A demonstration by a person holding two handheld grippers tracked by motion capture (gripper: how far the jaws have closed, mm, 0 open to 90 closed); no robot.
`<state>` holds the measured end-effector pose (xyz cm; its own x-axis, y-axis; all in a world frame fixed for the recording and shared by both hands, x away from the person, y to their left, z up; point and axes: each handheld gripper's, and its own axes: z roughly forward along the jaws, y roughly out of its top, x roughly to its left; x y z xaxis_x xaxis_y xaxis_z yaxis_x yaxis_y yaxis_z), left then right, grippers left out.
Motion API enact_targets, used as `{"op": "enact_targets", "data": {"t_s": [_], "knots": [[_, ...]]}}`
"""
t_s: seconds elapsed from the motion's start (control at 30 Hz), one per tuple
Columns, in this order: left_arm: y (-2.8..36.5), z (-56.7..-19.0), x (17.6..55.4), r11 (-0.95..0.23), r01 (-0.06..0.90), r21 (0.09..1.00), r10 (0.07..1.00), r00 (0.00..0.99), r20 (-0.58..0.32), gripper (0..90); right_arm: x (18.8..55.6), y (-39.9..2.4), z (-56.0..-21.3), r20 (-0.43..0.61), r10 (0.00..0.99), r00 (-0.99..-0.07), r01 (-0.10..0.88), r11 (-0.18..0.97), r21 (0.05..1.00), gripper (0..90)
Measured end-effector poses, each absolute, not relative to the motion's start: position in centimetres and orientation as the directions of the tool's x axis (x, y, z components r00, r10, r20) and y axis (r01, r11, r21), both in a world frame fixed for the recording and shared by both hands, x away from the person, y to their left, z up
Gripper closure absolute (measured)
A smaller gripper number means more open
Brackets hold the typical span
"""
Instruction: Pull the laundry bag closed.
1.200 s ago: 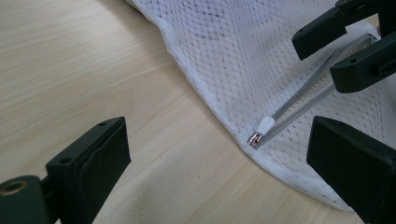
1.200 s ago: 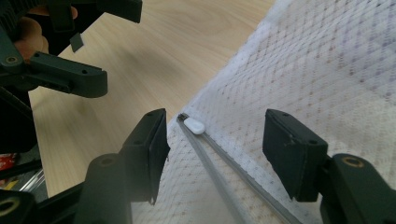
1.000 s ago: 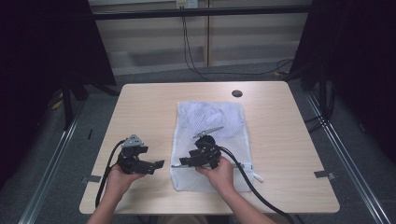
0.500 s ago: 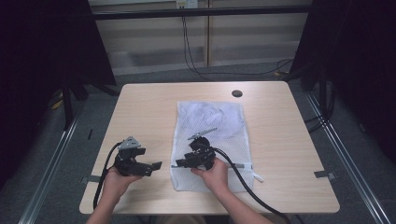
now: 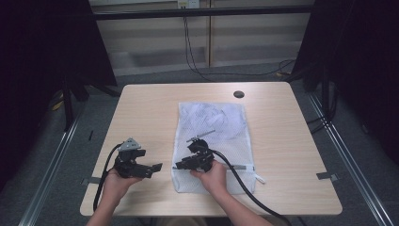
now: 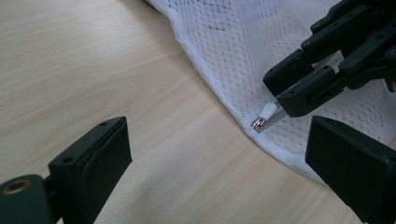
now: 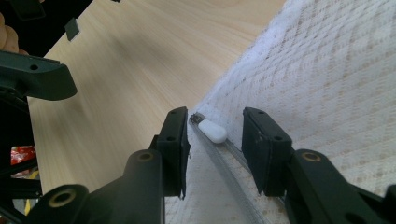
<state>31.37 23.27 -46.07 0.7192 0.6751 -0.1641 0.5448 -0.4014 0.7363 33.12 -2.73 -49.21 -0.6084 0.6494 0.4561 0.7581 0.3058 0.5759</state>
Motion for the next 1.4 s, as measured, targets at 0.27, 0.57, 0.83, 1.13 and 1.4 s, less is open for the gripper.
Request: {"op": "enact_targets", "data": {"t_s": [0.27,0.57,0.83,1.13,1.4], "knots": [[23.2,-46.1,31.4,-0.403,0.548,0.733,0.673,0.720,-0.168,6.7,33.2,-2.4,-49.4,0.478,0.647,-0.593,0.774,0.297,0.559,61.5],[23.2,-46.1,31.4,-0.404,0.550,0.731,0.674,0.720,-0.169,6.7,33.4,-2.2,-49.6,0.497,0.645,-0.580,0.787,0.286,0.546,64.3],[23.2,-46.1,31.4,-0.403,0.549,0.732,0.676,0.718,-0.167,6.8,33.3,-2.0,-49.7,0.504,0.634,-0.587,0.783,0.284,0.554,69.5],[23.3,-46.1,31.4,-0.402,0.550,0.732,0.677,0.717,-0.166,6.8,33.2,-1.7,-49.2,0.491,0.630,-0.602,0.764,0.273,0.585,73.8],[23.3,-46.1,31.4,-0.403,0.550,0.731,0.677,0.717,-0.166,6.8,33.2,-1.4,-49.3,0.489,0.640,-0.593,0.771,0.278,0.573,75.1]]}}
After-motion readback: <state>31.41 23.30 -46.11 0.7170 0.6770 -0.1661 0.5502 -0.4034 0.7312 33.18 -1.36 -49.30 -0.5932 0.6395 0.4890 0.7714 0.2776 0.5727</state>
